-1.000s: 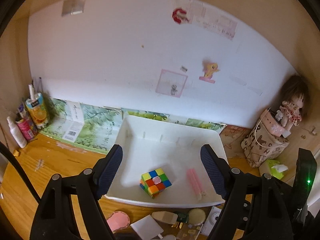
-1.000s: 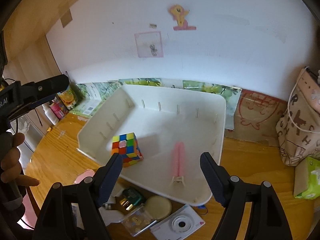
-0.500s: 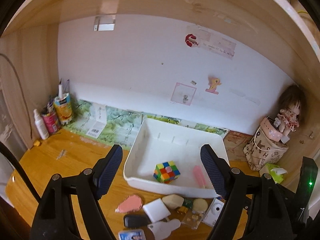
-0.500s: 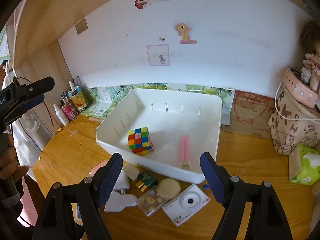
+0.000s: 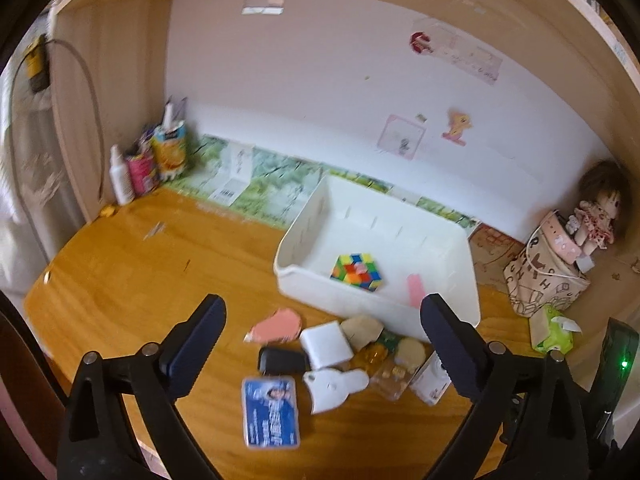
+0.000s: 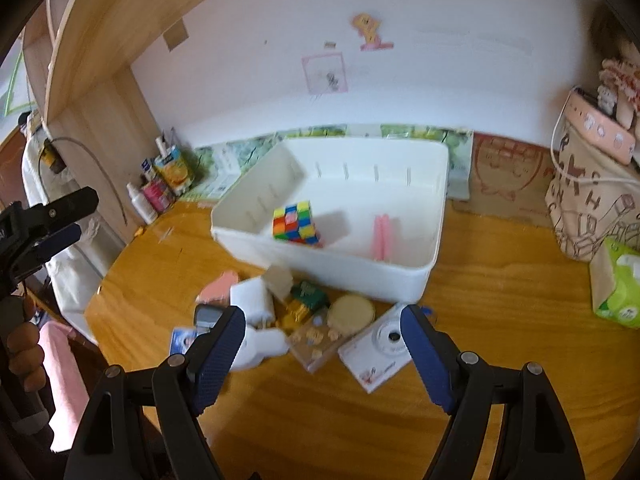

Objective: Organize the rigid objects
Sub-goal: 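Withdraw both tools from the bin back toward the remaining objects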

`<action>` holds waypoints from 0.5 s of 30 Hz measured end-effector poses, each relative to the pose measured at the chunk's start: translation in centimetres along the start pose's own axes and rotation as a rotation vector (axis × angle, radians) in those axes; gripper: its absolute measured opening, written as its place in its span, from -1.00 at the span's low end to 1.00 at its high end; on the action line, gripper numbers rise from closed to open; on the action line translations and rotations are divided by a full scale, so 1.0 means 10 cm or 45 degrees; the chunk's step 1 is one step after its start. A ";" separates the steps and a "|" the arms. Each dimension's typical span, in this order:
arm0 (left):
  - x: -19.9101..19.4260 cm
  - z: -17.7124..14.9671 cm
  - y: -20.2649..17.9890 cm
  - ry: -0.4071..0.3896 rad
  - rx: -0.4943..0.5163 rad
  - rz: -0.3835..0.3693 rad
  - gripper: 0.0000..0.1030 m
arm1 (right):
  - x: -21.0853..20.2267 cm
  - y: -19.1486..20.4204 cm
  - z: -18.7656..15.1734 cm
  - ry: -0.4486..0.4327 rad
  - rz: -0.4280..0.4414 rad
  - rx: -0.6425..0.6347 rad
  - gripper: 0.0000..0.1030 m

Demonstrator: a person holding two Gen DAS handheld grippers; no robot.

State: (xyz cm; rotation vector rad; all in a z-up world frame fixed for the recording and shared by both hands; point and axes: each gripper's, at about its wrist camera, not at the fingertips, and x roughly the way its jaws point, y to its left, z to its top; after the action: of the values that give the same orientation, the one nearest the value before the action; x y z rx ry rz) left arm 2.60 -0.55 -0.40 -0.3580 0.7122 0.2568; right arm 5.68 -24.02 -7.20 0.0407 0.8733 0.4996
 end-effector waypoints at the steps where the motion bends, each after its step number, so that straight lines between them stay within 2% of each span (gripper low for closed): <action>1: -0.01 -0.04 0.02 0.012 -0.013 0.018 0.91 | 0.01 0.00 -0.03 0.013 0.010 0.000 0.57; 7: -0.03 -0.28 0.12 0.098 -0.053 0.118 0.91 | 0.13 0.03 -0.21 0.118 0.081 0.003 0.57; 11: 0.03 -0.42 0.21 0.207 -0.089 0.164 0.91 | 0.26 0.06 -0.31 0.202 0.126 0.012 0.57; 15: 0.09 -0.51 0.24 0.305 -0.072 0.203 0.91 | 0.41 0.07 -0.38 0.278 0.194 0.071 0.57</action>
State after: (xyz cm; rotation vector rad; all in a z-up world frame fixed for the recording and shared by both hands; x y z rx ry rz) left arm -0.57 -0.38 -5.18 -0.3904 0.9725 0.3897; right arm 4.74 -22.26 -12.44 0.1061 1.1036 0.6302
